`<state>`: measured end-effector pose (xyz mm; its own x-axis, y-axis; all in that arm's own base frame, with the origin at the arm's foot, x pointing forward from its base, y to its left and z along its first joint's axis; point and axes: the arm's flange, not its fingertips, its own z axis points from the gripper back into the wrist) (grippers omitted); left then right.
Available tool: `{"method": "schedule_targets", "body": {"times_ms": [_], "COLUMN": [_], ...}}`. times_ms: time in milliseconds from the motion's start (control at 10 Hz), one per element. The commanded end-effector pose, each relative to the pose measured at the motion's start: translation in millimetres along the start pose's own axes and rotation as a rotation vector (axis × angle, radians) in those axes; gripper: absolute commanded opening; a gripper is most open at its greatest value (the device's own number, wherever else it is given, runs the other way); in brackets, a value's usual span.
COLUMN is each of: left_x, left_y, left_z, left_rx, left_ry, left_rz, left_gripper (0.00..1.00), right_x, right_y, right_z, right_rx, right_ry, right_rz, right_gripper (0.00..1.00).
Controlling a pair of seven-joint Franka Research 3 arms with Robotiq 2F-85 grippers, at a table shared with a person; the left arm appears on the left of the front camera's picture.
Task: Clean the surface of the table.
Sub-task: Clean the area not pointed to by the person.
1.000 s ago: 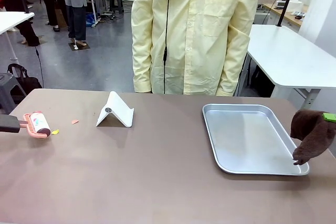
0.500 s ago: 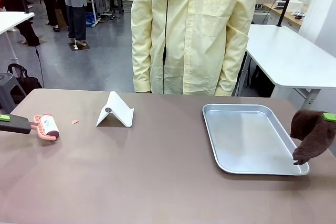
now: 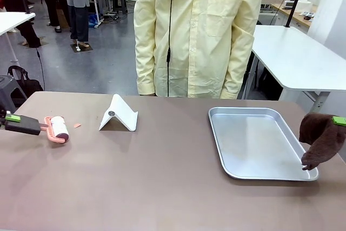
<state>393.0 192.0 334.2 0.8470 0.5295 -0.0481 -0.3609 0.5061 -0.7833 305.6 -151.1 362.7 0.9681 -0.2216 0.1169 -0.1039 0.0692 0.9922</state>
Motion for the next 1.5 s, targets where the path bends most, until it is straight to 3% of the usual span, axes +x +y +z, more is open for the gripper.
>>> {"method": "schedule_targets", "body": {"times_ms": [0, 800, 1400], "left_x": [3.2, 16.6, -1.6], "left_y": [-7.0, -60.5, -105.8], "left_z": [-23.6, -75.6, -15.7], "left_rx": [0.091, 0.193, 0.029], "left_ry": [0.064, 0.161, 0.093], "left_rz": [-0.016, -0.137, -0.324], "left_gripper": [0.22, 0.22, 0.22], "right_x": [4.8, 4.8, 4.8], "right_y": [2.2, 2.2, 2.2], "right_z": [-1.4, -1.4, -1.4], "right_rx": [0.012, 0.012, 0.012], "right_ry": [-0.005, -0.005, -0.005], "right_rz": [0.026, 0.026, 0.026], "right_gripper": [0.06, 0.06, 0.06]}}
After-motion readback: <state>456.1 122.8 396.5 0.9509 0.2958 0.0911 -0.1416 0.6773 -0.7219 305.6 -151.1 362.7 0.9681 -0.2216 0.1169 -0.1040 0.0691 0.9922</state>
